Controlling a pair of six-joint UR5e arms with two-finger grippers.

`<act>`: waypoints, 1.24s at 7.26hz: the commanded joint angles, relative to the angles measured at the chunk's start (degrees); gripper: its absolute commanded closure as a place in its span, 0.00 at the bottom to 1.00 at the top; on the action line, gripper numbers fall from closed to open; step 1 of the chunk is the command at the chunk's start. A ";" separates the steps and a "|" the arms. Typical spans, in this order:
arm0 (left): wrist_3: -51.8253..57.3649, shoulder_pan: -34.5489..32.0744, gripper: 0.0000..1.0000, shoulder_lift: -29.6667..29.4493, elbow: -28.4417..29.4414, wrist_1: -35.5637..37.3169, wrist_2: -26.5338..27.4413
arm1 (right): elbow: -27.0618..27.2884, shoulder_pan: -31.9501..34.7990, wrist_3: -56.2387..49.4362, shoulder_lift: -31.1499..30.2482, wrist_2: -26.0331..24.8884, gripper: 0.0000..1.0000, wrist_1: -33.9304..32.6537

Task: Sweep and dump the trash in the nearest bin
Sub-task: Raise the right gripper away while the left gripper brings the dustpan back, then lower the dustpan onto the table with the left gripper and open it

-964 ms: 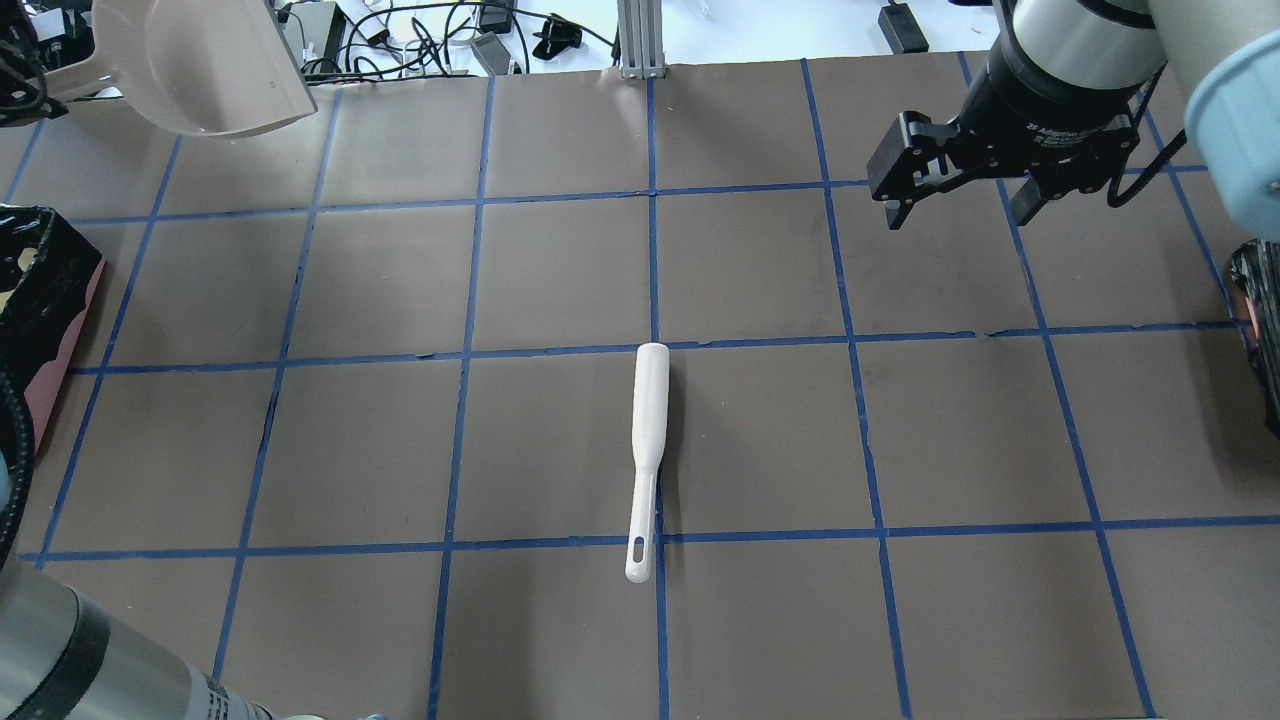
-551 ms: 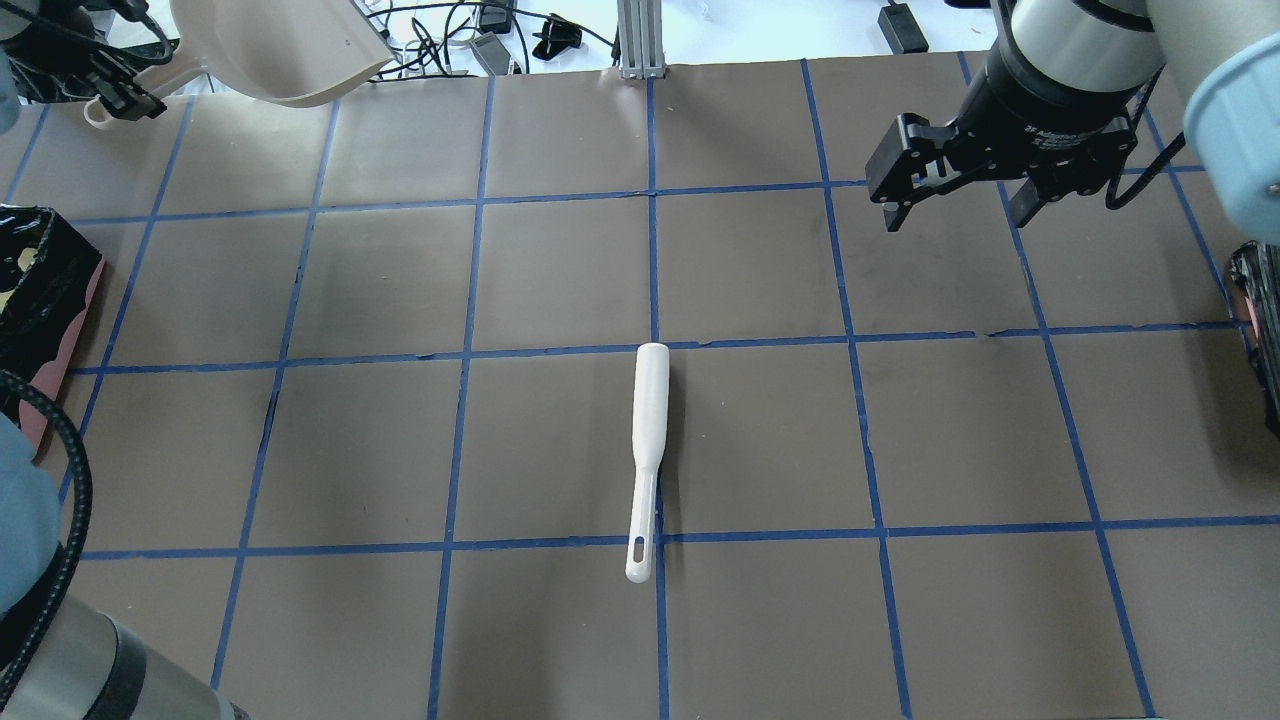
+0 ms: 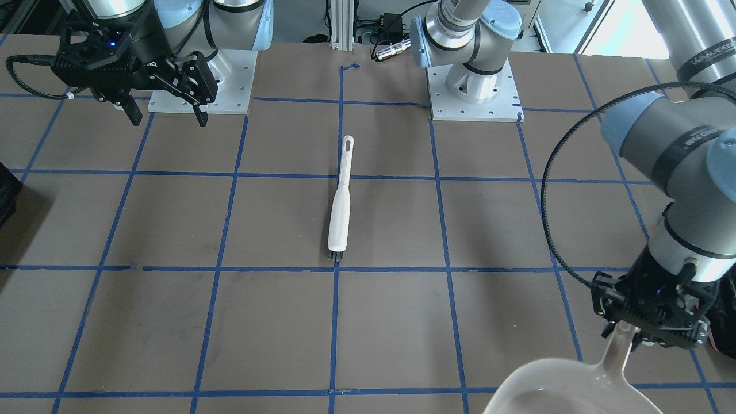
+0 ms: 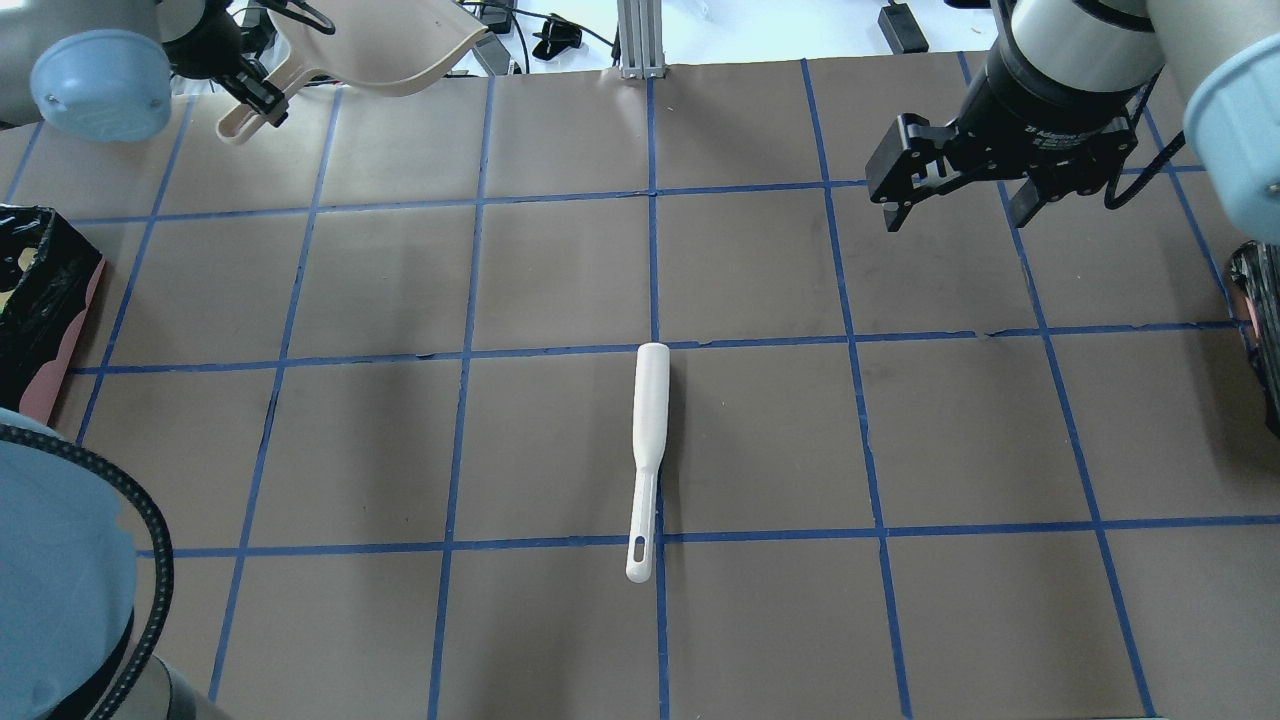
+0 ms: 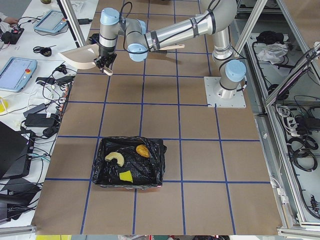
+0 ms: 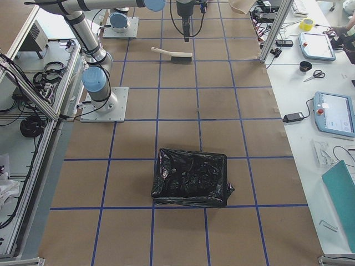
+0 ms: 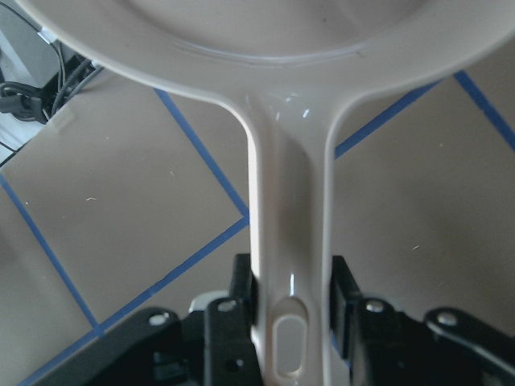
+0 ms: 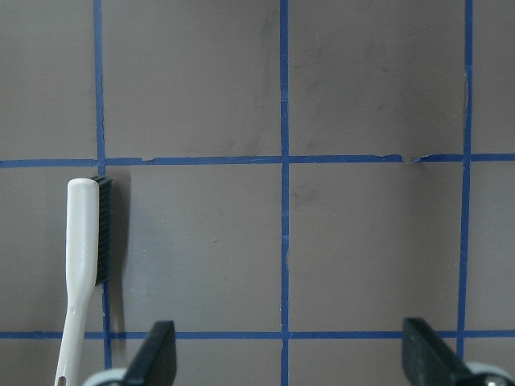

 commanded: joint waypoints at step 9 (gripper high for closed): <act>-47.58 -24.50 1.00 -2.38 0.28 -18.22 -8.94 | 0.00 0.00 -0.12 -0.07 -0.16 0.00 0.09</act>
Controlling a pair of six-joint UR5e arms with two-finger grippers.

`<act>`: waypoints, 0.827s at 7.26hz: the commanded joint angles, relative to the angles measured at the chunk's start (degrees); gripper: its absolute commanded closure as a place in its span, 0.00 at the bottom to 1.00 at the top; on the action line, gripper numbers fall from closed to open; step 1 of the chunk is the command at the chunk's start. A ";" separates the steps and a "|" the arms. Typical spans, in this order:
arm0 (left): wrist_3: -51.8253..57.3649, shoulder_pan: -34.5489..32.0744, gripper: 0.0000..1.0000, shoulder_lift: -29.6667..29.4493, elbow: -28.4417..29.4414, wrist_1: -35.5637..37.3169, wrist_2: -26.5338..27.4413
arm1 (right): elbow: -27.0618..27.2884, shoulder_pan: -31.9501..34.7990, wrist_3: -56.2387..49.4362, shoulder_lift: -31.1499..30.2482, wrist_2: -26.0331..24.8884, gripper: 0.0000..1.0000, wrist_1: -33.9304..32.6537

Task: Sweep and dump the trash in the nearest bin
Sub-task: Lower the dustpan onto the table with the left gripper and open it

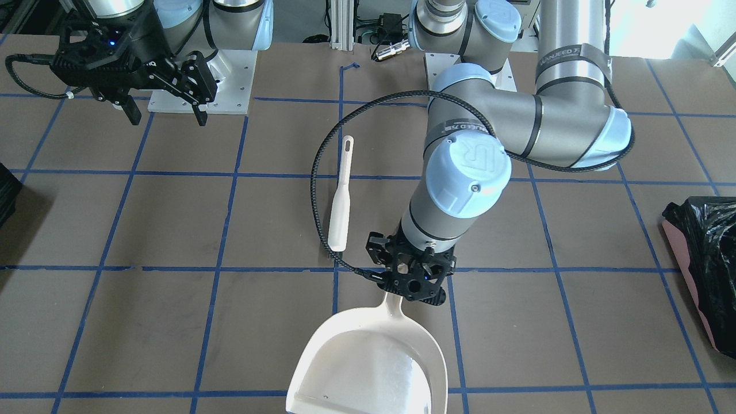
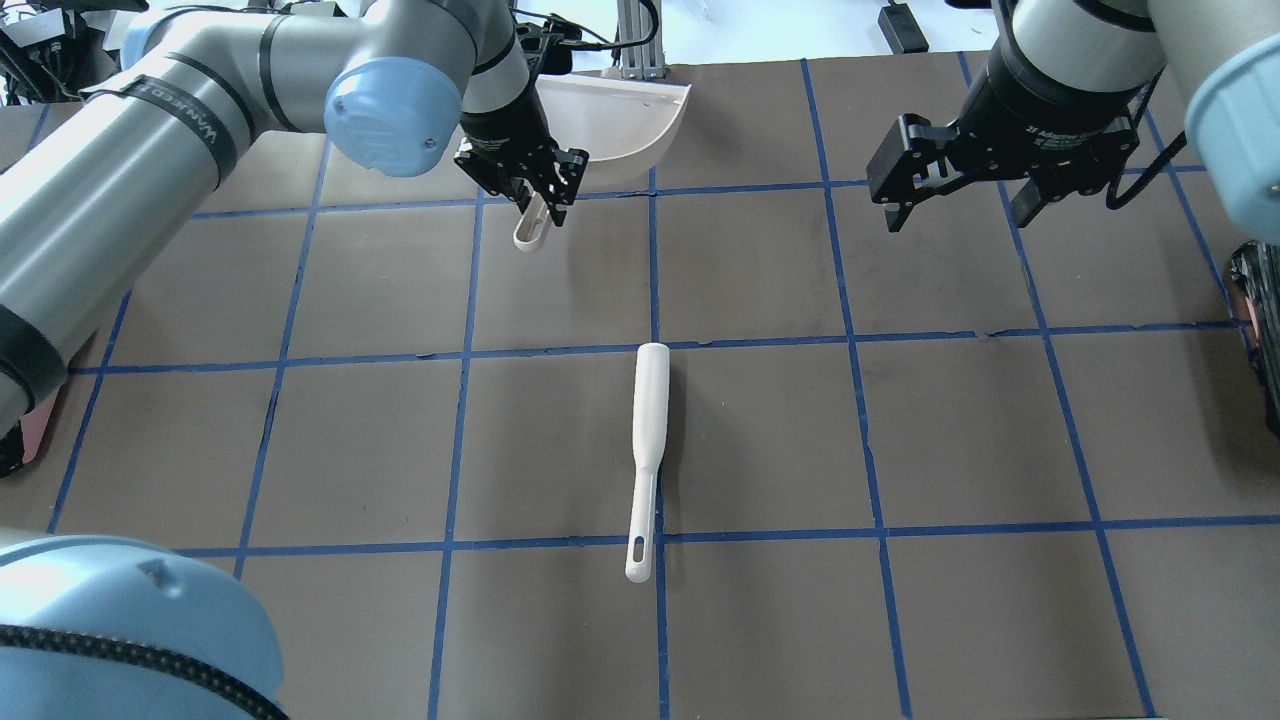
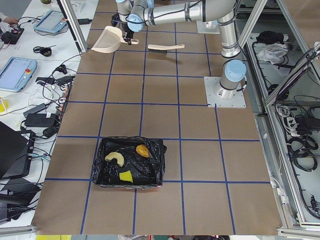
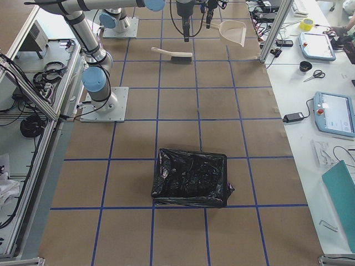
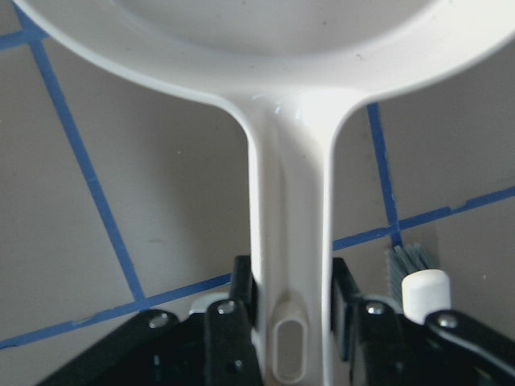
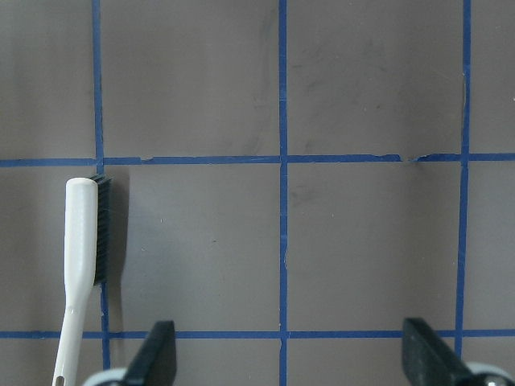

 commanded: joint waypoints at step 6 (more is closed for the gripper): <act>-12.59 -3.90 1.00 -4.99 -0.63 -1.22 -3.05 | 0.09 0.00 -0.07 -0.09 0.00 0.00 0.17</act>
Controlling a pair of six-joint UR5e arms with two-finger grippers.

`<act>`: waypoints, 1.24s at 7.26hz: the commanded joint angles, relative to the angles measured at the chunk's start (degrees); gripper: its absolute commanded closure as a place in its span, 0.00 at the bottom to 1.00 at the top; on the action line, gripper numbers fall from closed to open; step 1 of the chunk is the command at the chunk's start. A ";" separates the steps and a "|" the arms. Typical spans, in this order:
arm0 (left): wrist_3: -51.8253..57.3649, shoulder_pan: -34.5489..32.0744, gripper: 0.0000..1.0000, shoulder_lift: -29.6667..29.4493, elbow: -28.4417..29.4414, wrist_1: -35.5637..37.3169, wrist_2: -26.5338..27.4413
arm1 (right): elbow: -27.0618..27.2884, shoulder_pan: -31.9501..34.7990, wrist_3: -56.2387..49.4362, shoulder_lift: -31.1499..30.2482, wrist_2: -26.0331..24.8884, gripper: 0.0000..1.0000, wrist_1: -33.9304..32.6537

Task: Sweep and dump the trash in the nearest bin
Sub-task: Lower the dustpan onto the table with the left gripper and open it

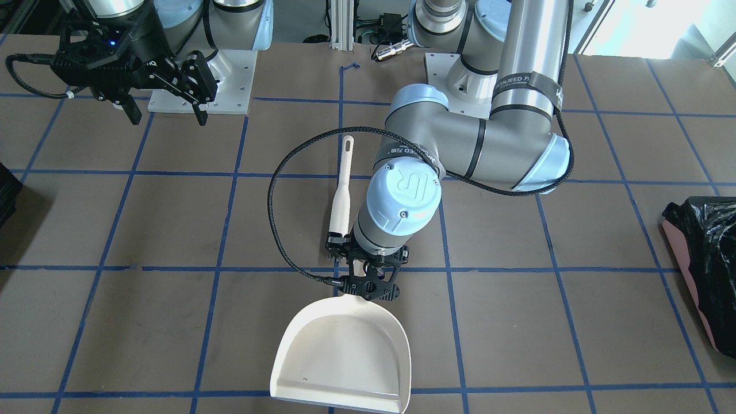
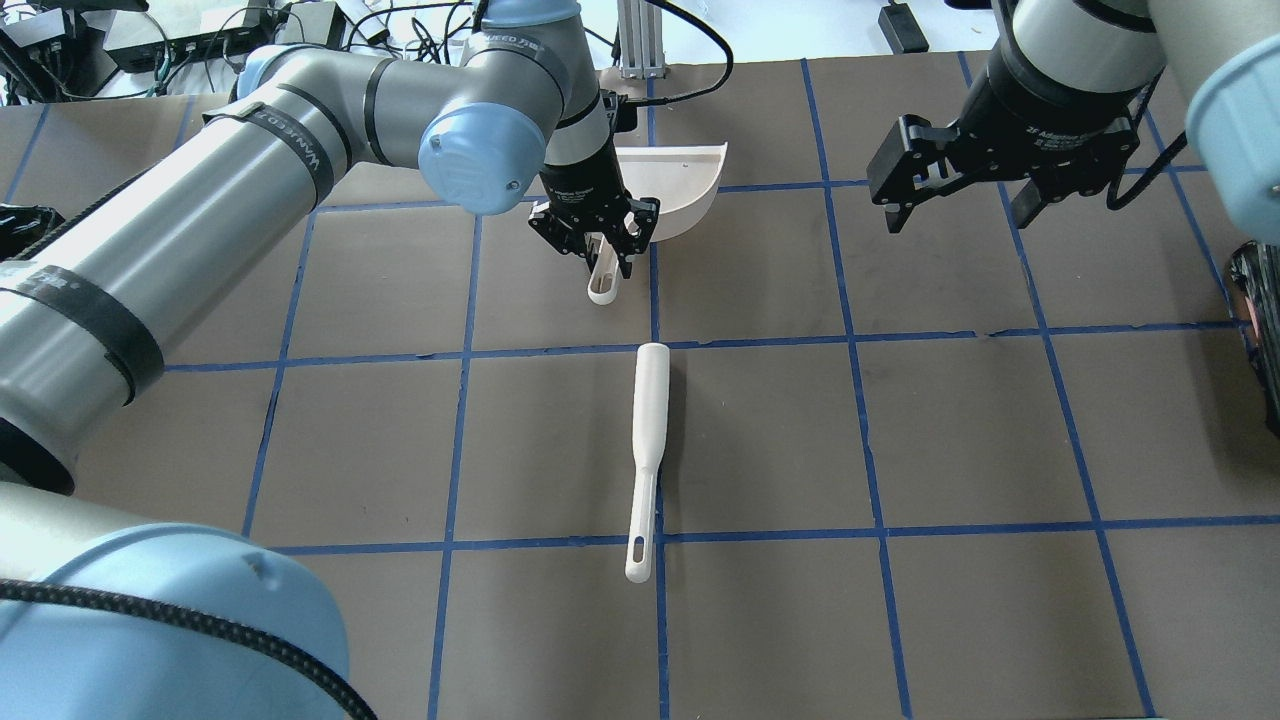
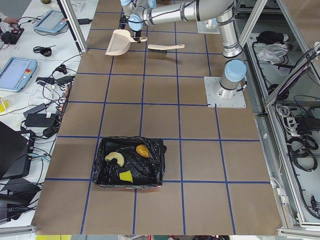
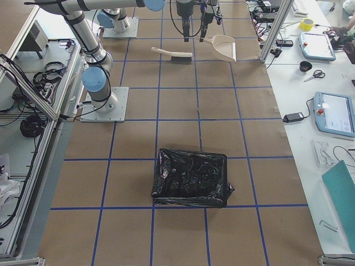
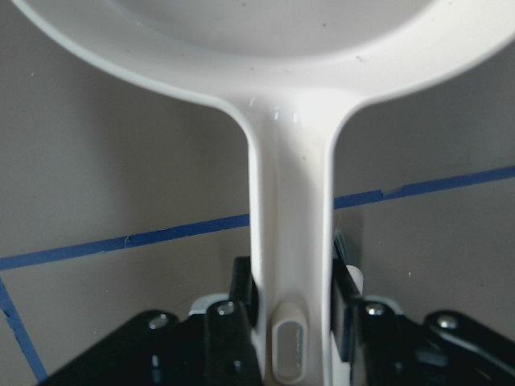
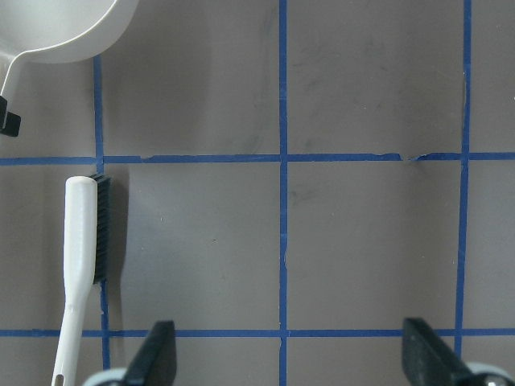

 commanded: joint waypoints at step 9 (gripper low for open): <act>-5.72 -1.94 1.00 -2.69 1.05 0.80 -0.52 | 0.03 0.00 0.00 -0.02 0.09 0.00 0.03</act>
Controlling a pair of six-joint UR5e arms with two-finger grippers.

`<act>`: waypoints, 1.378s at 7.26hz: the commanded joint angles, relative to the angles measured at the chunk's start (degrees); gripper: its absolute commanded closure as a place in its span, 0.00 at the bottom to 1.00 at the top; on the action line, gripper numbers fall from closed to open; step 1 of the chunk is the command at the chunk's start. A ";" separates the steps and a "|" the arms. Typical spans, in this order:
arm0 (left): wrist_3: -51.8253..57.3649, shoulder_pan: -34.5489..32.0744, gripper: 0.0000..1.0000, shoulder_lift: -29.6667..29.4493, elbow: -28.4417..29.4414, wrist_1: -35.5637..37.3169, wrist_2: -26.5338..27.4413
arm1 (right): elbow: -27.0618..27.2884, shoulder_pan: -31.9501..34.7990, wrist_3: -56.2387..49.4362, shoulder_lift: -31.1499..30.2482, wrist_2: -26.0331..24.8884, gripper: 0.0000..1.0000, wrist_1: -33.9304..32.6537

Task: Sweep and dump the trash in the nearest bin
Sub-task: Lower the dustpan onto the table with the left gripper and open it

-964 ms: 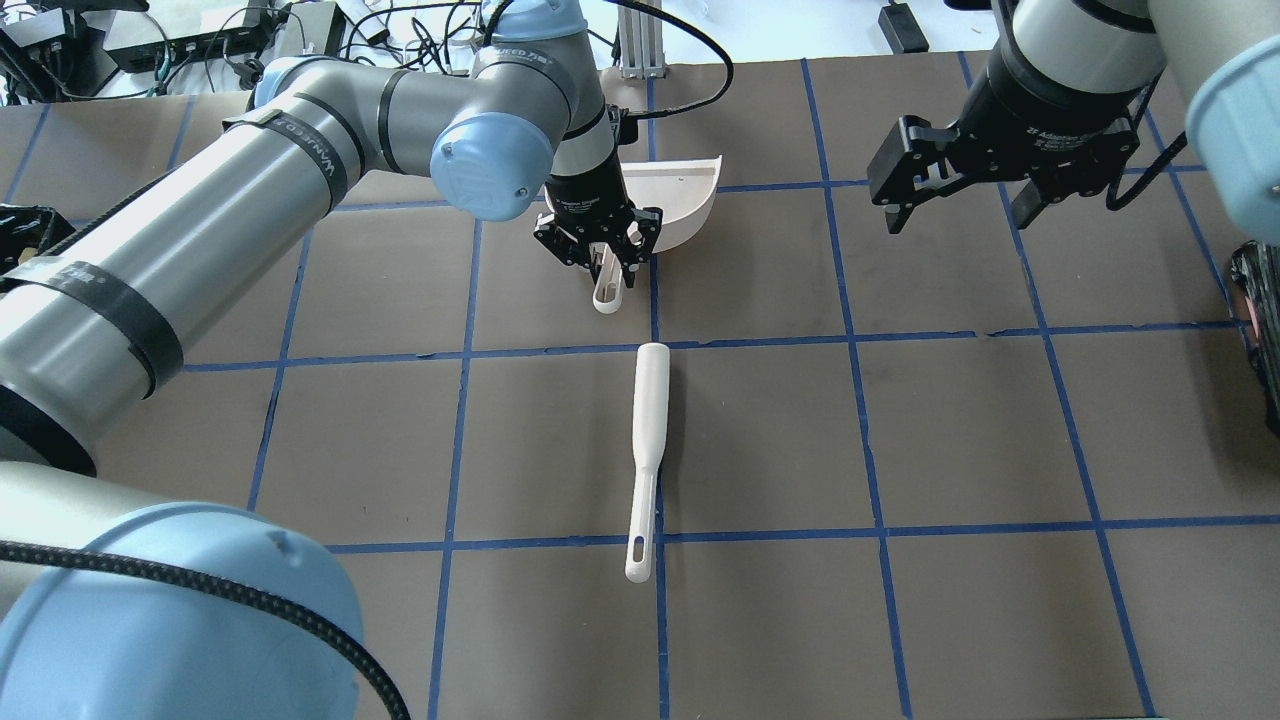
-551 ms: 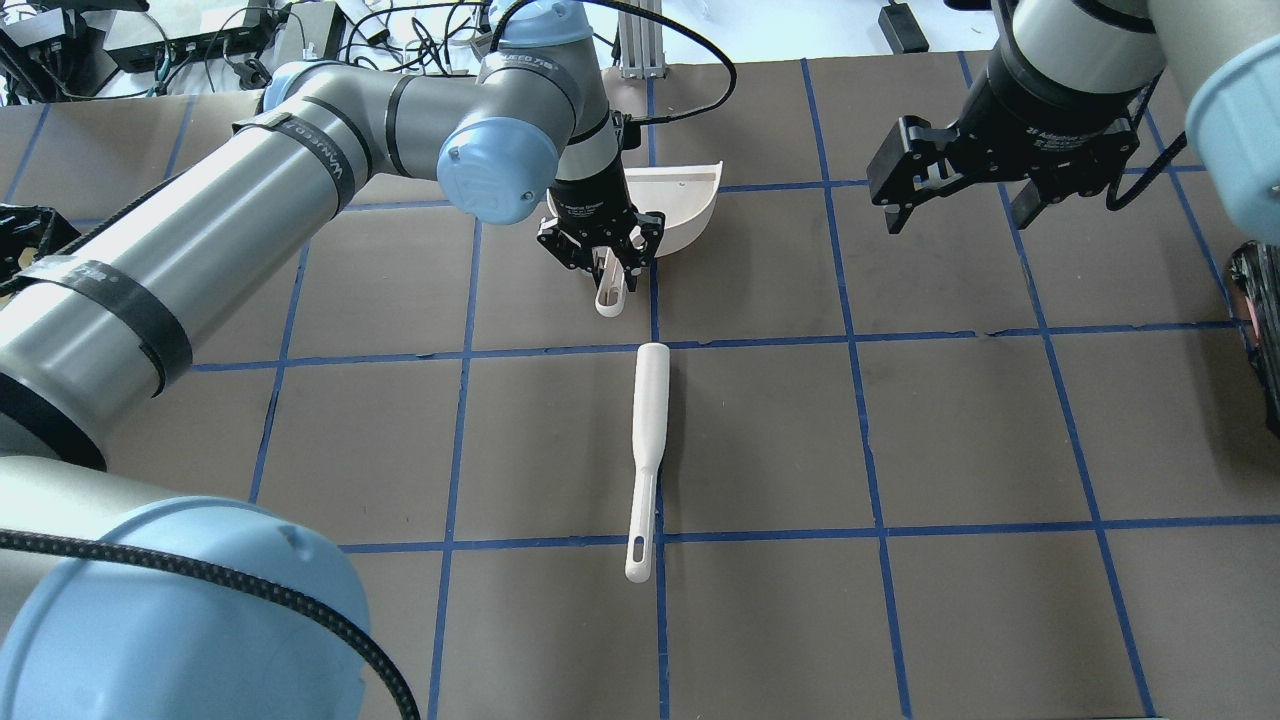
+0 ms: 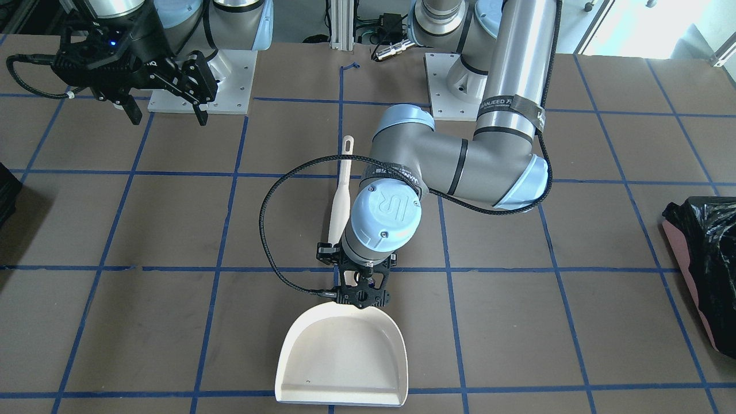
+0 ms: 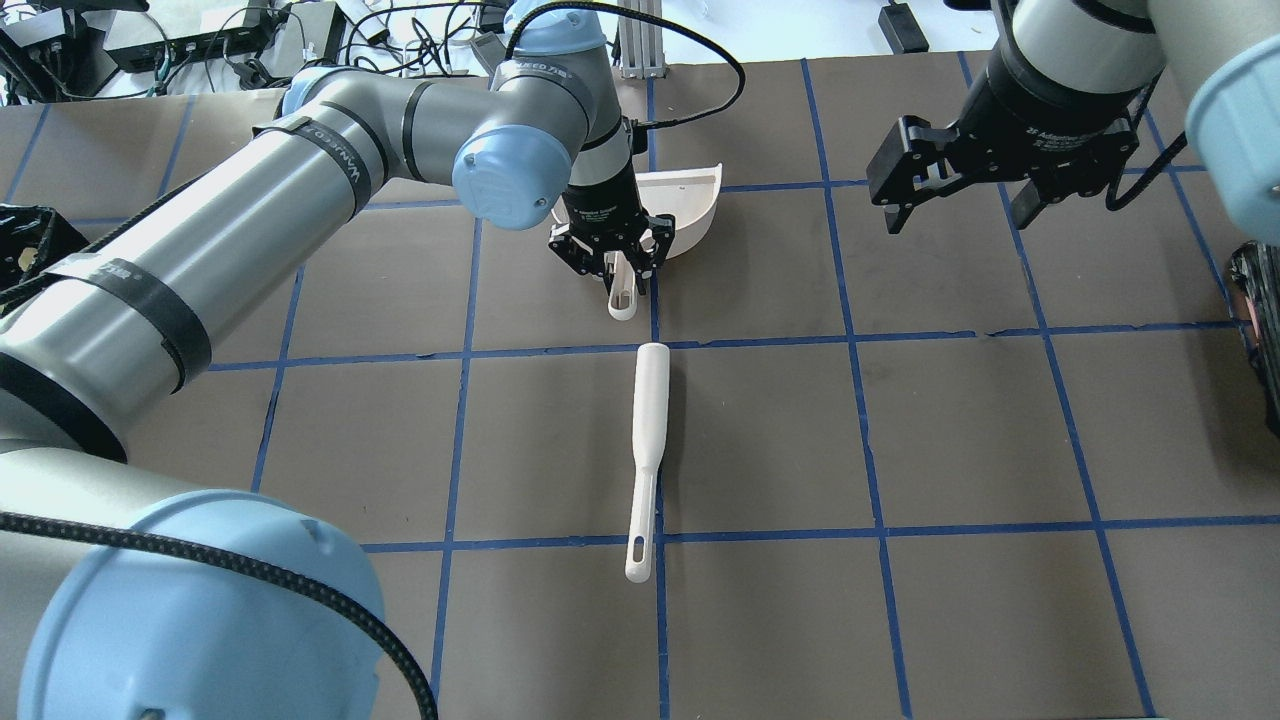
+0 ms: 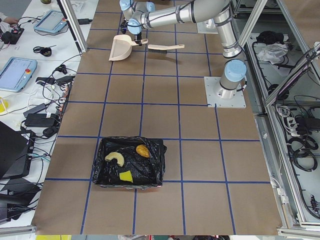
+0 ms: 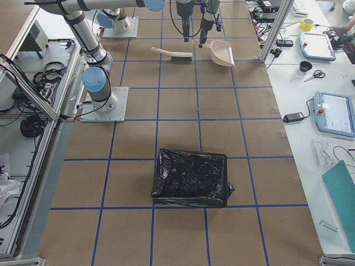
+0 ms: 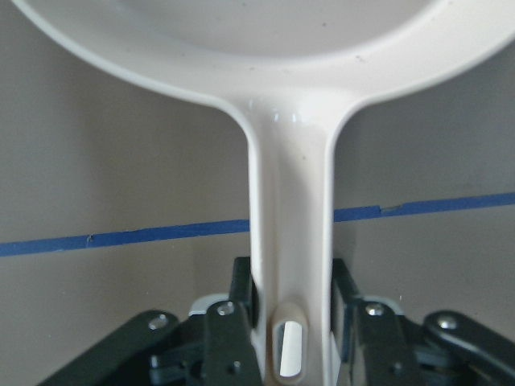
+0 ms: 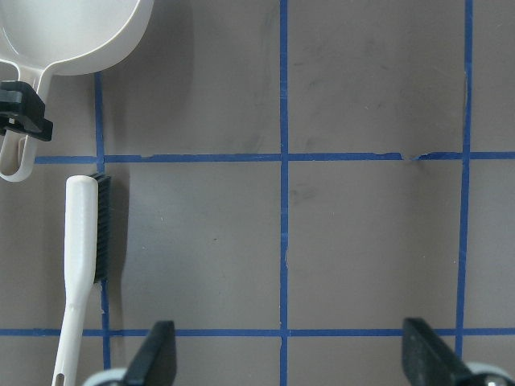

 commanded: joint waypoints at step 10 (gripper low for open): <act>0.82 -1.18 0.00 -1.38 0.10 4.17 0.48 | 0.00 0.00 -0.08 0.00 0.00 0.00 0.00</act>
